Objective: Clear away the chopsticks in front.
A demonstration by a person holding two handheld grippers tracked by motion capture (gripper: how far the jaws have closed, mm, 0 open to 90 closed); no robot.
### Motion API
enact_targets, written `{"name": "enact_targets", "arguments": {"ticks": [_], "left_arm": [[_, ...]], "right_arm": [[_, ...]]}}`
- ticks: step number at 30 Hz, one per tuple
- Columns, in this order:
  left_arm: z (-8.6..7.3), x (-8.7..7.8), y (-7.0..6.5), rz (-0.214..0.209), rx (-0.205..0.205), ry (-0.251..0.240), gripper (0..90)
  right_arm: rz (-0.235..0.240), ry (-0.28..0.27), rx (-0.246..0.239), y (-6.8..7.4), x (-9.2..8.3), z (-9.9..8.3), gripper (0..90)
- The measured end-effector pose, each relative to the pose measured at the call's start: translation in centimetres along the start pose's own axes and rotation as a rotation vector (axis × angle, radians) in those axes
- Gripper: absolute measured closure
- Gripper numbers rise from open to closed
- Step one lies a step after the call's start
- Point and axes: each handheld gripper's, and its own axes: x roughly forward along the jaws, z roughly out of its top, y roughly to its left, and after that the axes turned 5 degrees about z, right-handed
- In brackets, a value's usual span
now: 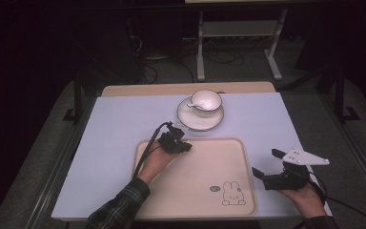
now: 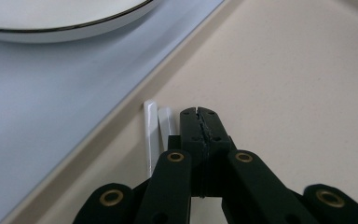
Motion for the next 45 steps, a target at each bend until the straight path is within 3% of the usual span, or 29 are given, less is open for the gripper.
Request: {"name": "enact_targets", "arguments": {"ticks": [15,23,37,45], "left_arm": [[-3.2,-3.1,2.5,0.029,-0.064,0.024,89.3],[-5.4,-5.1,2.8,0.033,-0.074,0.040,88.2],[-8.9,-8.2,3.8,0.062,-0.126,0.046,88.2],[-9.5,-8.7,4.0,0.066,-0.146,0.036,87.6]], "right_arm": [[-0.001,0.000,0.001,0.1,0.0,0.0,0.0],[-0.002,0.004,0.000,0.1,0.0,0.0,0.0],[-0.002,0.003,-0.003,0.2,0.1,0.1,0.0],[-0.001,0.002,-0.004,0.2,0.1,0.1,0.0]]}}
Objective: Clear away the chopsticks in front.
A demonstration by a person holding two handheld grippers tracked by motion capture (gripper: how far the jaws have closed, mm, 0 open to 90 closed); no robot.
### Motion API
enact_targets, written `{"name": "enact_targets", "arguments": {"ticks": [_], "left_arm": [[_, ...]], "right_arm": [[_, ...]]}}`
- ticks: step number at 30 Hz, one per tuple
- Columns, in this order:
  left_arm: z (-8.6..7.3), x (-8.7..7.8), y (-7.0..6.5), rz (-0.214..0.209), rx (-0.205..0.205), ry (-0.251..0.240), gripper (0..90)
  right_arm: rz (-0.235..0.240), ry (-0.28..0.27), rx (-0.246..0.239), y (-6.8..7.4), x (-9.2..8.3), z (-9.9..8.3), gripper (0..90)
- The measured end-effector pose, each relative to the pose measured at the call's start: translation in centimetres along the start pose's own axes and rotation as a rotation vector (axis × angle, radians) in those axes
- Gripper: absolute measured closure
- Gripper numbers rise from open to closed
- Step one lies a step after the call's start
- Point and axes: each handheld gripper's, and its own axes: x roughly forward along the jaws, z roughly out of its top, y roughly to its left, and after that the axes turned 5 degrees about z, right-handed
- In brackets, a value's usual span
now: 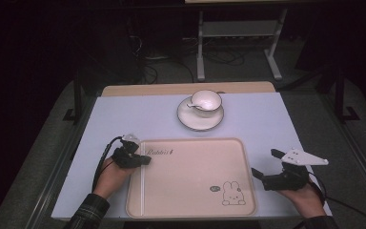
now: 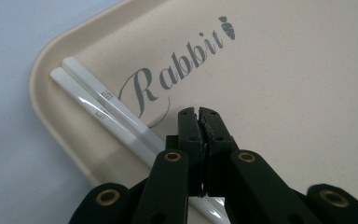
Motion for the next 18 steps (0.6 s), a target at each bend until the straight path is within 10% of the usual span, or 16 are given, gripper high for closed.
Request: {"name": "enact_targets", "arguments": {"ticks": [5,18], "left_arm": [[0.2,-0.3,-0.2,-0.009,0.010,-0.015,83.8],[-1.0,-5.0,-0.6,0.023,0.052,-0.261,42.5]], "right_arm": [[0.000,0.001,-0.002,0.0,0.0,0.0,0.0],[0.005,-0.012,-0.003,0.1,-0.2,0.0,0.0]]}}
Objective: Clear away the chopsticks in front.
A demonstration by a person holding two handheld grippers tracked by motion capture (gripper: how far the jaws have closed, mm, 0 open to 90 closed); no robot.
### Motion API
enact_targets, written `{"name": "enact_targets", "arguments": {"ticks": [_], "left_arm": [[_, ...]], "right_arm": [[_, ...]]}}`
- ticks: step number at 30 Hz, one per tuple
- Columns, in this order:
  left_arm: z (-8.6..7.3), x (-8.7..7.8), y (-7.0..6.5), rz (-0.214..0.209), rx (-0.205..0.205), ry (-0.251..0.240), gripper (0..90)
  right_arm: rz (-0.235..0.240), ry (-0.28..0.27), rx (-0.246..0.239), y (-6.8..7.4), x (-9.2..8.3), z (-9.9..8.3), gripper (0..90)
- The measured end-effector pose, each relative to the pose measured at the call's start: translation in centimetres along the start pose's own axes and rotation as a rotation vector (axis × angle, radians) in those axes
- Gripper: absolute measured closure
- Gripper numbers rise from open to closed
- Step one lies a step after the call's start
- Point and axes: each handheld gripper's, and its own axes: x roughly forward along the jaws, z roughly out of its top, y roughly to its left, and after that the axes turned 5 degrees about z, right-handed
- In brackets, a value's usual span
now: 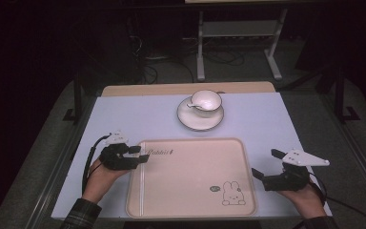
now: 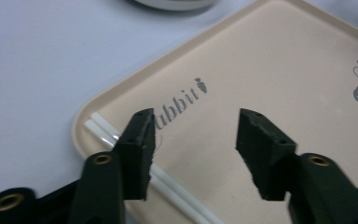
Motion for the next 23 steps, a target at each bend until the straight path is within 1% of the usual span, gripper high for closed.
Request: {"name": "enact_targets", "arguments": {"ticks": [2,5,8,11,12,15,21,23], "left_arm": [[-0.5,-0.7,0.1,0.023,0.004,-0.021,36.6],[-1.3,-1.7,0.2,0.048,-0.016,-0.062,29.0],[-2.2,-2.7,0.4,0.065,-0.021,-0.081,24.4],[-3.3,-3.5,0.5,0.072,-0.040,-0.101,21.6],[-3.7,-3.7,0.4,0.075,-0.040,-0.102,20.8],[-4.5,-4.2,0.1,0.093,-0.015,-0.093,18.8],[-4.9,-4.4,0.3,0.104,-0.034,-0.093,18.6],[-4.9,-4.2,0.5,0.116,-0.034,-0.080,18.2]], "right_arm": [[0.001,-0.004,-0.003,0.0,0.0,0.0,0.0],[0.004,-0.010,-0.003,0.1,-0.1,0.1,0.0],[0.006,-0.016,-0.006,0.1,-0.1,0.1,0.0],[0.008,-0.021,-0.009,0.1,-0.1,0.1,0.0],[0.008,-0.022,-0.009,0.2,-0.1,0.2,0.0],[0.011,-0.031,-0.013,0.3,-0.2,0.2,0.0],[0.009,-0.037,-0.019,0.3,-0.2,0.3,0.0],[0.007,-0.037,-0.018,0.3,-0.2,0.3,0.0]]}}
